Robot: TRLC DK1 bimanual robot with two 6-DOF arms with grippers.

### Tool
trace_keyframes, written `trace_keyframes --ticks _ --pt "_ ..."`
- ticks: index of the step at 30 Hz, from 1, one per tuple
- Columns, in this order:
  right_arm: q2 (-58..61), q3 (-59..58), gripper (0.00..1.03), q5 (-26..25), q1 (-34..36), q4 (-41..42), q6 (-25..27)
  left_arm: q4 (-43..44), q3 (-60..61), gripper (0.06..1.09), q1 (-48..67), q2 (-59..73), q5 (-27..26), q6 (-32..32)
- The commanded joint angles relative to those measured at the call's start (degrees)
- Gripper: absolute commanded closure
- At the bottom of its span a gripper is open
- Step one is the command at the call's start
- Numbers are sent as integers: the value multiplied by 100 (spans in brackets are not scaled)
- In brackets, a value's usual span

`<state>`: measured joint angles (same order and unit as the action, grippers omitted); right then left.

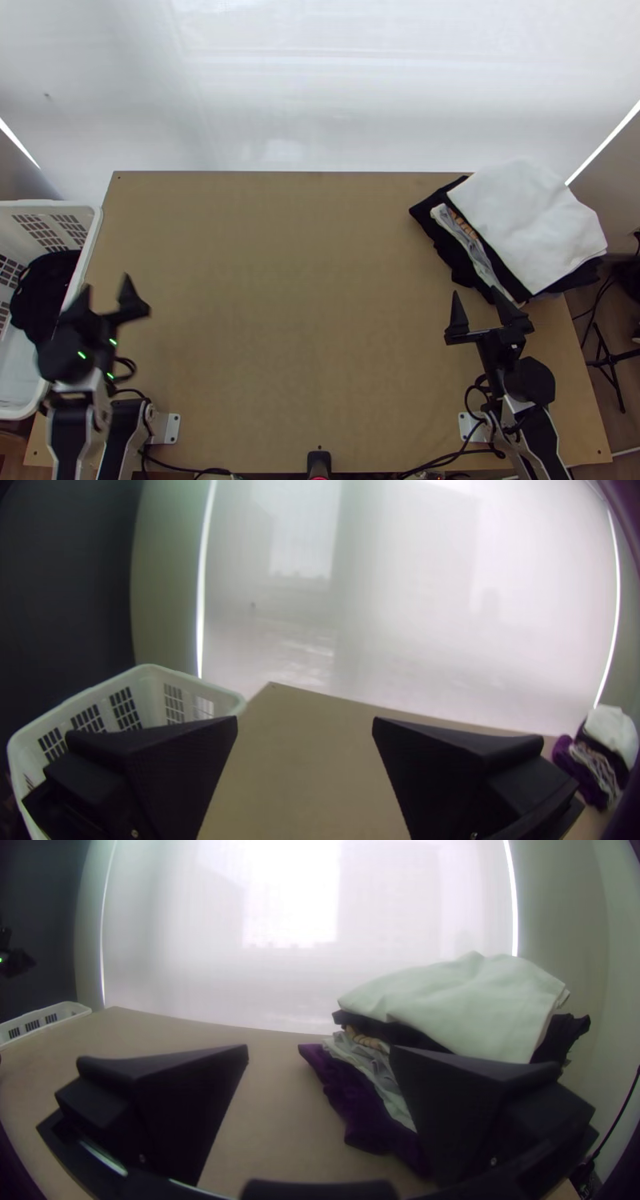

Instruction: Fold the t-shirt

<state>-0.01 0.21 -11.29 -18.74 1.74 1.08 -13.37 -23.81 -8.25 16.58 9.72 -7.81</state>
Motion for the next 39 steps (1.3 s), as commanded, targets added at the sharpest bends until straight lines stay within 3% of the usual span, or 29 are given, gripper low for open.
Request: trace_keyframes --ticks 1,5,10,19,28,39 --pt "-8 -3 4 4 2 2 -3 -808 -2848 10 -1776 2737 -207 -265" --pt "-8 -3 4 4 2 2 -12 -1045 -4325 10 -2981 4169 -295 -317" --pt "1 6 4 13 11 2 -12 -1968 -6223 10 -4114 6393 -383 -238" --pt "1 -3 4 4 11 2 -3 -2627 -8210 10 -5028 9601 -400 210" --pt "1 -3 4 4 20 11 6 -2047 -8420 10 -5011 11350 -831 1071" --pt "1 -3 4 4 20 2 -3 -931 -8869 10 -4633 13266 -1314 1115"
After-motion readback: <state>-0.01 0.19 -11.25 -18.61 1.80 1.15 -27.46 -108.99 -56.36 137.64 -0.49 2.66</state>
